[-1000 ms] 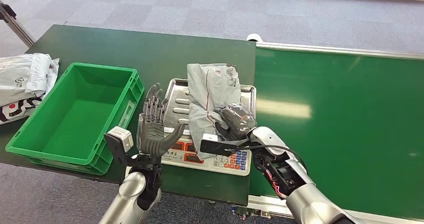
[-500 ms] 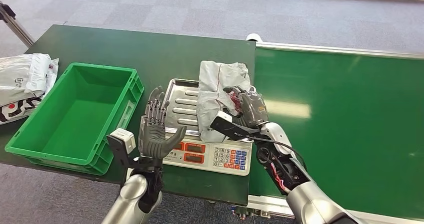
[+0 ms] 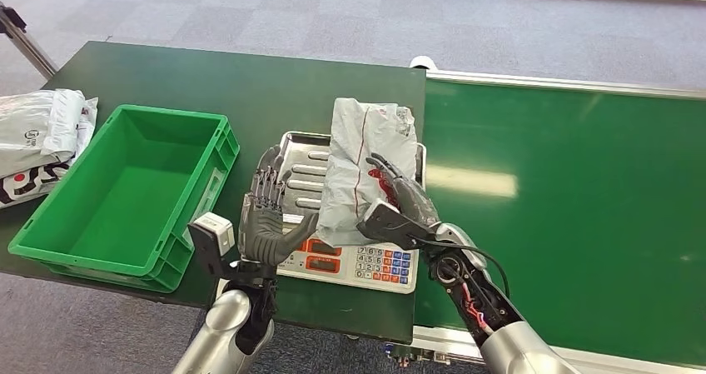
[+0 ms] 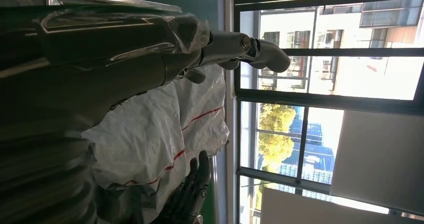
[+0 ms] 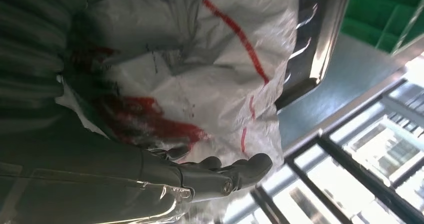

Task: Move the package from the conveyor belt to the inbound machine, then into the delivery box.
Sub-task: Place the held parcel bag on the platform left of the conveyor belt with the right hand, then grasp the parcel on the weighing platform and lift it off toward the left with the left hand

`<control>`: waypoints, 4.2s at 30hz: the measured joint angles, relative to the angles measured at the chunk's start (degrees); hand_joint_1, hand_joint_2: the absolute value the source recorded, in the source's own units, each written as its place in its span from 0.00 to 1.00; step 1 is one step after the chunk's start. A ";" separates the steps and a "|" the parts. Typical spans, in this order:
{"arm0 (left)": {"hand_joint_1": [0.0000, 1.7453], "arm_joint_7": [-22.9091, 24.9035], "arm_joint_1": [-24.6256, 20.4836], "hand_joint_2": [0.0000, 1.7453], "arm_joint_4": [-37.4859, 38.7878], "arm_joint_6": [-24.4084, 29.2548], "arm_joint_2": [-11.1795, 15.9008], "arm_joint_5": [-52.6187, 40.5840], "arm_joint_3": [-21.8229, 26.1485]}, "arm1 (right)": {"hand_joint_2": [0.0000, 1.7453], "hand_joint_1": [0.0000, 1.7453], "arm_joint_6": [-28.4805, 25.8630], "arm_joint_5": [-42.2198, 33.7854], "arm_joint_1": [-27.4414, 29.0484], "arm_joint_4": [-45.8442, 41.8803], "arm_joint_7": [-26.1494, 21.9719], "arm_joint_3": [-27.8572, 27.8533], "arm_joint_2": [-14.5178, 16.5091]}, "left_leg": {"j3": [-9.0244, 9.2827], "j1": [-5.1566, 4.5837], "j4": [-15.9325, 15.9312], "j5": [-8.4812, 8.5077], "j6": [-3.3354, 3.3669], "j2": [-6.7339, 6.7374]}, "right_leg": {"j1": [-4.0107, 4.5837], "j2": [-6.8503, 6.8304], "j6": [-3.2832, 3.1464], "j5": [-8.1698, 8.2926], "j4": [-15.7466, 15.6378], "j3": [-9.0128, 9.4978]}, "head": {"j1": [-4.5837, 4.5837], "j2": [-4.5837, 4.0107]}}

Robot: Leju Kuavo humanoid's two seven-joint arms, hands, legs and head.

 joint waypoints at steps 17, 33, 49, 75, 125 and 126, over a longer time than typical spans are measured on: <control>0.00 -0.17 0.93 1.00 -0.83 2.33 0.26 -0.21 1.29 | 1.00 0.00 -1.61 -17.50 12.14 -17.60 -4.37 -9.85 -5.18 | -0.03 -0.01 0.00 -0.03 0.01 -0.04 | -0.01 -0.02 0.01 -0.01 -0.01 0.01 | 0.01 0.00; 0.00 1.06 2.42 1.00 -1.77 1.44 0.31 -2.27 2.40 | 1.00 0.00 -12.60 -10.44 23.25 -31.28 -4.32 -20.59 -6.17 | -0.02 -0.01 0.00 -0.03 0.01 -0.02 | -0.01 -0.01 0.00 -0.01 -0.02 0.03 | 0.01 0.00; 0.00 10.40 -3.54 1.00 3.07 -0.96 0.76 -30.72 -1.54 | 1.00 0.00 -8.92 -7.91 28.42 -35.53 -2.37 -26.02 -2.83 | -0.01 -0.01 0.00 -0.03 0.01 0.00 | -0.01 -0.01 0.00 -0.01 -0.03 0.01 | 0.00 0.00; 0.00 19.16 -12.01 1.00 15.66 -5.90 1.25 -48.48 -6.27 | 1.00 0.00 -6.41 -6.50 33.17 -41.91 -0.80 -30.66 -0.91 | -0.01 -0.01 0.00 -0.03 0.01 -0.01 | -0.01 0.00 0.00 -0.01 -0.03 0.00 | 0.00 0.00; 1.00 6.93 -6.63 1.00 3.67 13.70 1.14 -48.08 -3.80 | 1.00 0.00 -5.01 -5.54 33.67 -43.70 0.16 -32.08 0.76 | -0.03 -0.01 -0.01 -0.03 0.00 -0.01 | -0.01 -0.01 0.00 -0.02 -0.03 0.02 | 0.00 0.00; 1.00 5.39 -6.30 1.00 2.72 15.64 1.22 -47.52 -3.52 | 1.00 0.00 -5.00 -5.76 33.67 -43.70 0.07 -32.08 0.75 | -0.03 -0.01 -0.01 -0.03 0.00 -0.01 | -0.01 -0.01 0.00 -0.02 -0.03 0.02 | 0.00 0.00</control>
